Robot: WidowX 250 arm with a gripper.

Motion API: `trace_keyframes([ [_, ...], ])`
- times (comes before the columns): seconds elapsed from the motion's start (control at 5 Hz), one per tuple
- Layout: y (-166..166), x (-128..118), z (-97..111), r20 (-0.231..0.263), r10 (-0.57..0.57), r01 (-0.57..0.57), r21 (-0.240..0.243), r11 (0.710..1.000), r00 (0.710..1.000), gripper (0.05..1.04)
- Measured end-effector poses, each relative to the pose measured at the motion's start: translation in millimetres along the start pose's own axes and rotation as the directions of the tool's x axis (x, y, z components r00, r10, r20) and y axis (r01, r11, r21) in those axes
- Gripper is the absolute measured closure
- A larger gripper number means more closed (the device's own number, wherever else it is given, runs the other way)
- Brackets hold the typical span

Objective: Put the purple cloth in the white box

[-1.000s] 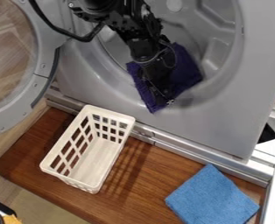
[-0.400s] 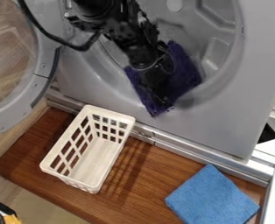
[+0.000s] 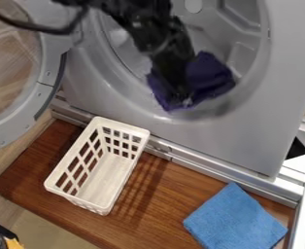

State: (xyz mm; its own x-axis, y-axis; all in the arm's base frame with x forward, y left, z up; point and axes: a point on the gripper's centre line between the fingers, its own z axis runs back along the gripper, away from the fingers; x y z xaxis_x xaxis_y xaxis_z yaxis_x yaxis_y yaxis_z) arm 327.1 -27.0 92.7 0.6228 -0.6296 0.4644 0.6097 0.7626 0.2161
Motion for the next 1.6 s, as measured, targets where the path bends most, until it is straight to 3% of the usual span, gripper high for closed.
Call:
trace_keyframes([
  [0.2, 1.5, -5.0, 20.0, -0.001, 0.019, -0.019, 0.03, 0.999, 1.0, 1.029],
  [0.6, -13.6, -67.6, 50.9, -0.017, 0.183, -0.18, 0.096, 0.979, 0.983, 1.03],
  [1.0, -27.1, -105.3, 35.5, -0.11, 0.206, -0.19, 0.14, 0.972, 0.972, 1.03],
  [1.2, -24.9, -125.2, 15.7, -0.147, 0.236, -0.215, 0.146, 0.966, 0.961, 1.031],
  [1.6, -32.8, -153.9, -28.3, -0.245, 0.232, -0.21, 0.112, 0.971, 0.942, 1.031],
])
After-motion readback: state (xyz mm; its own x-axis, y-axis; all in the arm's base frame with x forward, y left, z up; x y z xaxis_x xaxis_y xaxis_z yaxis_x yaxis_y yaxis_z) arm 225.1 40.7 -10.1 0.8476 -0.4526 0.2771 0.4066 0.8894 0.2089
